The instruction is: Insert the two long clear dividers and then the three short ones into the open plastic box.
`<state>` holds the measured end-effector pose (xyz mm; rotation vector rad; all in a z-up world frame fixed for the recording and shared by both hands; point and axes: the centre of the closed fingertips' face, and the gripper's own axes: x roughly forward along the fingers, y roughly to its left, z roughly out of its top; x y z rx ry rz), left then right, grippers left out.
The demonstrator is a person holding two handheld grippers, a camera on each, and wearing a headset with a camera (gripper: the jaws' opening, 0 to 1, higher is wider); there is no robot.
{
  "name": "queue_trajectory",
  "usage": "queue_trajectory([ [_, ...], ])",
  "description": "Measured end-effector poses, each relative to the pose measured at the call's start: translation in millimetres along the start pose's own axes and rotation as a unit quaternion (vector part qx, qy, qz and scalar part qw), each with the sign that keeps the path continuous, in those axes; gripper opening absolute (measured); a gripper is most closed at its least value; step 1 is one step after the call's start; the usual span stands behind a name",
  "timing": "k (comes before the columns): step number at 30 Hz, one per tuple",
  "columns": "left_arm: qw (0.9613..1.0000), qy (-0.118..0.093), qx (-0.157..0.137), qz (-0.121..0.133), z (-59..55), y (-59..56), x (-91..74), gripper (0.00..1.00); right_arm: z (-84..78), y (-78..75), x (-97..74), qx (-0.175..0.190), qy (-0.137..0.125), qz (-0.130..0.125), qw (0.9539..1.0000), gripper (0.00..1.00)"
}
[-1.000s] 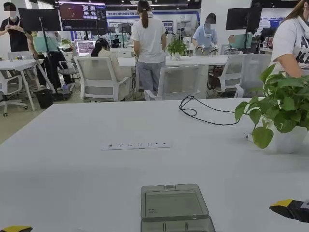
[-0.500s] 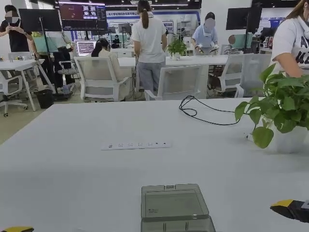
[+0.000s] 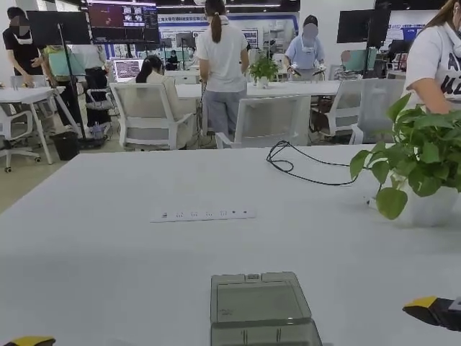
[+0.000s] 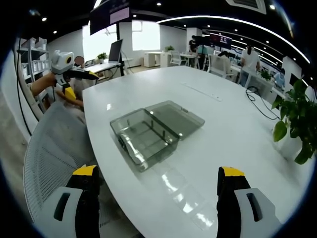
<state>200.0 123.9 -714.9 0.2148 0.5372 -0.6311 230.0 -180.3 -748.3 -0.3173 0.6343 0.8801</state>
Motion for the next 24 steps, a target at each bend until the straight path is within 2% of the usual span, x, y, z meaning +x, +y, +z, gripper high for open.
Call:
queue_trajectory([
  [4, 1.0, 0.007, 0.001, -0.001, -3.8, 0.1, 0.8, 0.96, -1.2, 0.2, 0.7, 0.003, 0.0, 0.001, 1.0, 1.0],
  [9, 1.0, 0.002, -0.005, -0.002, -3.6, 0.4, 0.3, 0.96, -1.6, 0.7, -0.1, 0.002, 0.001, 0.002, 1.0, 1.0],
  [24, 0.9999, 0.009, -0.003, -0.004, -5.1, 1.8, 3.5, 0.95, -2.5, 2.2, 0.2, 0.008, 0.002, 0.007, 0.9999, 1.0],
])
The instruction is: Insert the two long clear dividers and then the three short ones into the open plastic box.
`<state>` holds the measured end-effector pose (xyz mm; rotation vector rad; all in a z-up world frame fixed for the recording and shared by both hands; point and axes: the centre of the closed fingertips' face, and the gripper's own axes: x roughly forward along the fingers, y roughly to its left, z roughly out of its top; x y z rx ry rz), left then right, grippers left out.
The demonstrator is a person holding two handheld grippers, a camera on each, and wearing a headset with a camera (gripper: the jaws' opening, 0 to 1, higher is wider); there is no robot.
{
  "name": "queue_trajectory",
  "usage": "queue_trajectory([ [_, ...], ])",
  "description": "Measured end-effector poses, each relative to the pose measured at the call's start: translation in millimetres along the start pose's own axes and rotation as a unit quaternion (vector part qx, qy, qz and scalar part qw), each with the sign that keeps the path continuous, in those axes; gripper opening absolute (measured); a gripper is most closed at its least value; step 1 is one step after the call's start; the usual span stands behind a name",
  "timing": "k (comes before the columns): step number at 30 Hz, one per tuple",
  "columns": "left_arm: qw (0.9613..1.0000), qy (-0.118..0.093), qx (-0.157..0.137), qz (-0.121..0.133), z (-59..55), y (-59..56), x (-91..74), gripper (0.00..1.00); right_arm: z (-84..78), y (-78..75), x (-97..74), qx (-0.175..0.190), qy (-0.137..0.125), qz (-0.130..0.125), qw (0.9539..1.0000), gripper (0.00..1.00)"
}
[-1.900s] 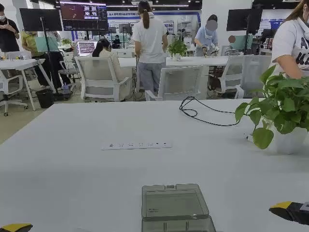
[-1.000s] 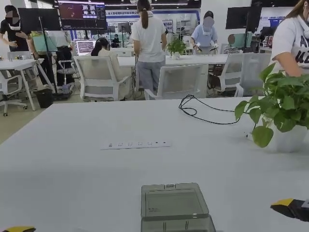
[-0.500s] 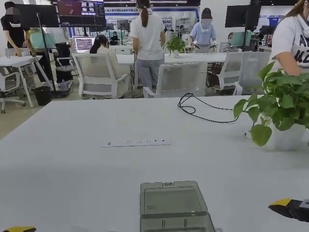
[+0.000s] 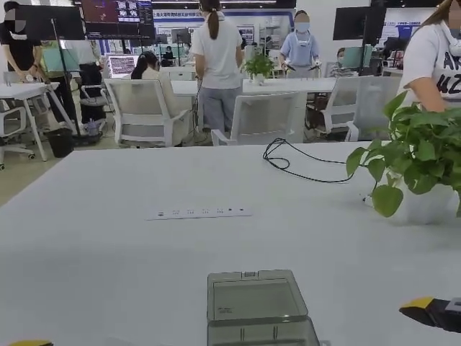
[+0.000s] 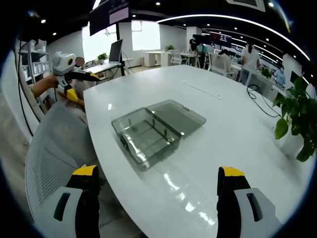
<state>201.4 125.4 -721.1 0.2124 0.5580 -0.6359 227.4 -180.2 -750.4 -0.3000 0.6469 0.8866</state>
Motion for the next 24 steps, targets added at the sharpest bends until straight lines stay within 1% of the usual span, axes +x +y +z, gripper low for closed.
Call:
queue_trajectory([
  [3, 1.0, 0.006, -0.004, 0.001, -1.4, 2.4, 1.5, 0.93, 0.4, 0.4, 0.2, 0.0, 0.001, 0.001, 1.0, 1.0],
  [7, 0.9998, 0.017, -0.009, 0.009, -5.2, 8.6, 4.5, 0.88, 4.9, 1.1, 0.2, 0.003, -0.007, 0.003, 1.0, 1.0],
  [10, 0.9993, 0.027, -0.018, 0.017, -8.5, 15.2, 7.5, 0.85, 10.1, 1.6, 0.2, 0.006, -0.017, 0.003, 0.9998, 1.0],
  [13, 0.9988, 0.034, -0.025, 0.025, -11.2, 21.0, 10.1, 0.8, 12.6, 2.5, 0.4, 0.006, -0.021, 0.005, 0.9998, 1.0],
  [15, 0.9981, 0.04, -0.033, 0.032, -13.5, 26.5, 12.4, 0.78, 14.7, 3.0, 0.8, 0.006, -0.023, 0.006, 0.9997, 1.0],
  [17, 0.9976, 0.042, -0.041, 0.037, -14.4, 31.2, 15.1, 0.76, 18.9, 2.8, 0.6, 0.006, -0.032, 0.005, 0.9995, 1.0],
  [19, 0.9968, 0.051, -0.046, 0.041, -18.5, 36.8, 18.9, 0.73, 24.7, 2.7, -0.3, 0.007, -0.04, 0.003, 0.9992, 0.99],
  [20, 0.9964, 0.057, -0.045, 0.044, -21.2, 39.7, 21.2, 0.72, 26.9, 2.4, -0.6, 0.006, -0.043, 0.003, 0.9991, 0.99],
  [21, 0.9955, 0.065, -0.05, 0.047, -24.5, 41.1, 22.0, 0.71, 30.6, 2.5, -1.1, 0.006, -0.049, 0.002, 0.9988, 0.99],
  [22, 0.9958, 0.063, -0.047, 0.047, -24.1, 43.3, 24.1, 0.69, 32.9, 2.5, -1.2, 0.005, -0.051, 0.002, 0.9987, 0.99],
  [24, 0.9946, 0.069, -0.057, 0.052, -28.7, 48.6, 27.5, 0.65, 38.0, 2.7, -1.5, 0.003, -0.056, 0.001, 0.9984, 0.98],
])
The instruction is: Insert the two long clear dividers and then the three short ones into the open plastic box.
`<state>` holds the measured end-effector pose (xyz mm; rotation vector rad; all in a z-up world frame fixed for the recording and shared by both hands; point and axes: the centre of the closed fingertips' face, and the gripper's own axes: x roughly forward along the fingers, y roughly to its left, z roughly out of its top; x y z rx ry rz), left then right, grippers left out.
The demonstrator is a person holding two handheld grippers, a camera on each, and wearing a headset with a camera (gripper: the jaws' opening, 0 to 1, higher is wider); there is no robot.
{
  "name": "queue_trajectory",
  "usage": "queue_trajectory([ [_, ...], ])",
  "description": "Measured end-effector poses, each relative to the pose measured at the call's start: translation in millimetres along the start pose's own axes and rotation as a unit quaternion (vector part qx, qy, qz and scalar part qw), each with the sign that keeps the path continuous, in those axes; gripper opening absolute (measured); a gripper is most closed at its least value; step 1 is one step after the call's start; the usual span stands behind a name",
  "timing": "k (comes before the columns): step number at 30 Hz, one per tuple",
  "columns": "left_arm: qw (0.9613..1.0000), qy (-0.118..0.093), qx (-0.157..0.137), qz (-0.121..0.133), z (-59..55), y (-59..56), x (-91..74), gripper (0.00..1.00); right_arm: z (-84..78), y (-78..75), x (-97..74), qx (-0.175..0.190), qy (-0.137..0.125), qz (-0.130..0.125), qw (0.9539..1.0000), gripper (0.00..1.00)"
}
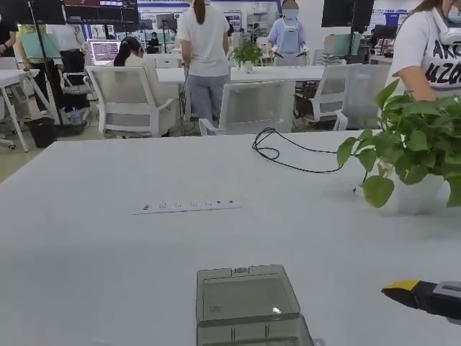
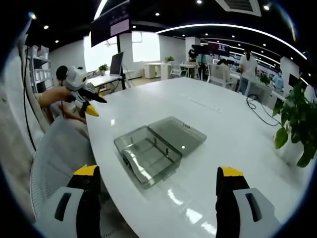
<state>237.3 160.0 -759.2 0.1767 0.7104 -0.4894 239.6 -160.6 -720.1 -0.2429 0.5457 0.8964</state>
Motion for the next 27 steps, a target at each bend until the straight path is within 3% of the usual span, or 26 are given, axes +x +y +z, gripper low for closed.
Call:
queue_trajectory([
  [10, 0.9992, 0.029, -0.021, 0.017, -15.5, 19.2, 22.3, 0.53, 15.1, 4.6, 3.4, -0.002, -0.022, 0.009, 0.9997, 0.94],
  [14, 0.9986, 0.027, -0.039, 0.022, -17.6, 26.3, 32.5, 0.48, 19.0, 5.6, 4.3, 0.003, -0.027, 0.014, 0.9995, 0.91],
  [27, 0.9969, 0.06, -0.044, 0.026, -34.0, 32.5, 56.8, 0.41, 19.8, 3.4, 6.7, 0.01, -0.029, 0.01, 0.9995, 0.91],
])
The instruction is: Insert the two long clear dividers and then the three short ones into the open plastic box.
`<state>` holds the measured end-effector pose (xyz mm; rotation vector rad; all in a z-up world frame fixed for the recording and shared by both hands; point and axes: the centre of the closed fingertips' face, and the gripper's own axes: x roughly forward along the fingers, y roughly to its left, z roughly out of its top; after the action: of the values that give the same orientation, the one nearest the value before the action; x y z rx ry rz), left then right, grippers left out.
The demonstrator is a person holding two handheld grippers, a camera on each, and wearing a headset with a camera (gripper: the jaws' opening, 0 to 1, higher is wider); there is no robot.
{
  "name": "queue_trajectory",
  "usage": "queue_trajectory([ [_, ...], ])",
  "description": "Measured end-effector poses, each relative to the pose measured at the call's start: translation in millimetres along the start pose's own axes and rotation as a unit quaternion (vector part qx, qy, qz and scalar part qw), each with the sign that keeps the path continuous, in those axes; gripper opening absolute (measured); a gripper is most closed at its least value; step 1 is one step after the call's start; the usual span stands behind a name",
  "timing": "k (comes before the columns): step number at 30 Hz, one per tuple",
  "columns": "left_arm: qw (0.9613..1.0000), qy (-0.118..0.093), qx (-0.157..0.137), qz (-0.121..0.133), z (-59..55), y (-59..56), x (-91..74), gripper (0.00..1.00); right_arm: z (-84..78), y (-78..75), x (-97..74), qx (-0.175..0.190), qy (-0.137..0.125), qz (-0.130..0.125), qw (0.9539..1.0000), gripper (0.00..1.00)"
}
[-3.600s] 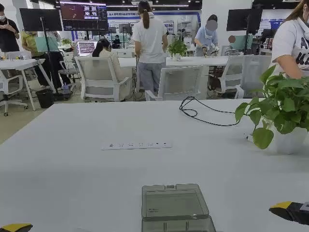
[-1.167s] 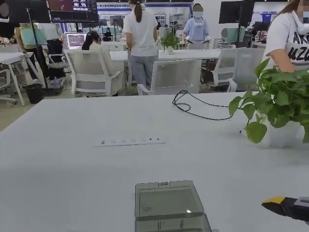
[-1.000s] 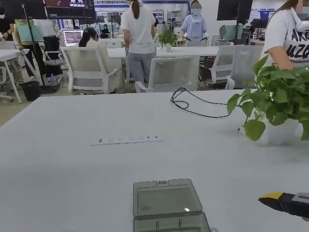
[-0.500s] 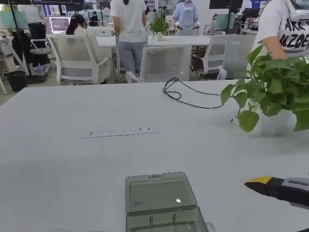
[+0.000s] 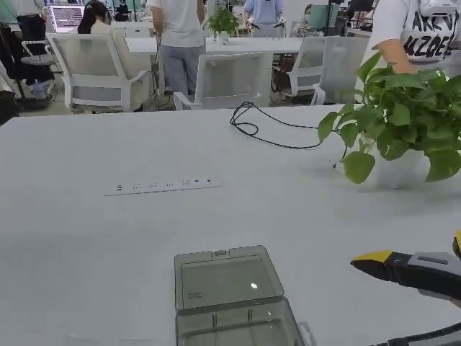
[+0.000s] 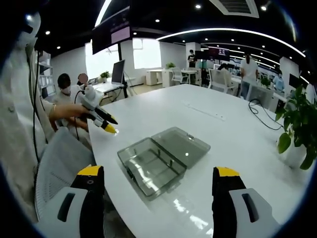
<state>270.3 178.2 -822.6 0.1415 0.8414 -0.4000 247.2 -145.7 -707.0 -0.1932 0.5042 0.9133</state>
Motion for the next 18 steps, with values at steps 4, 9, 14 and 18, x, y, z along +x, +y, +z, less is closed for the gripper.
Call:
queue_trajectory([
  [4, 0.9999, 0.013, 0.001, -0.003, -5.6, -0.5, 5.8, 0.4, -1.8, -2.1, 0.7, 0.005, 0.001, -0.003, 1.0, 0.91],
  [9, 0.9997, 0.026, 0.001, 0.001, -10.7, 2.6, 10.6, 0.38, -3.7, -2.5, 2.5, 0.009, 0.003, -0.003, 0.9999, 0.9],
  [14, 0.9994, 0.036, -0.004, 0.0, -14.2, 5.0, 12.6, 0.35, -5.5, -1.9, 4.7, 0.012, 0.005, -0.003, 0.9999, 0.9],
  [18, 0.999, 0.045, 0.0, -0.002, -16.2, 5.3, 13.0, 0.34, -6.3, -0.7, 6.7, 0.013, 0.007, -0.001, 0.9999, 0.9],
])
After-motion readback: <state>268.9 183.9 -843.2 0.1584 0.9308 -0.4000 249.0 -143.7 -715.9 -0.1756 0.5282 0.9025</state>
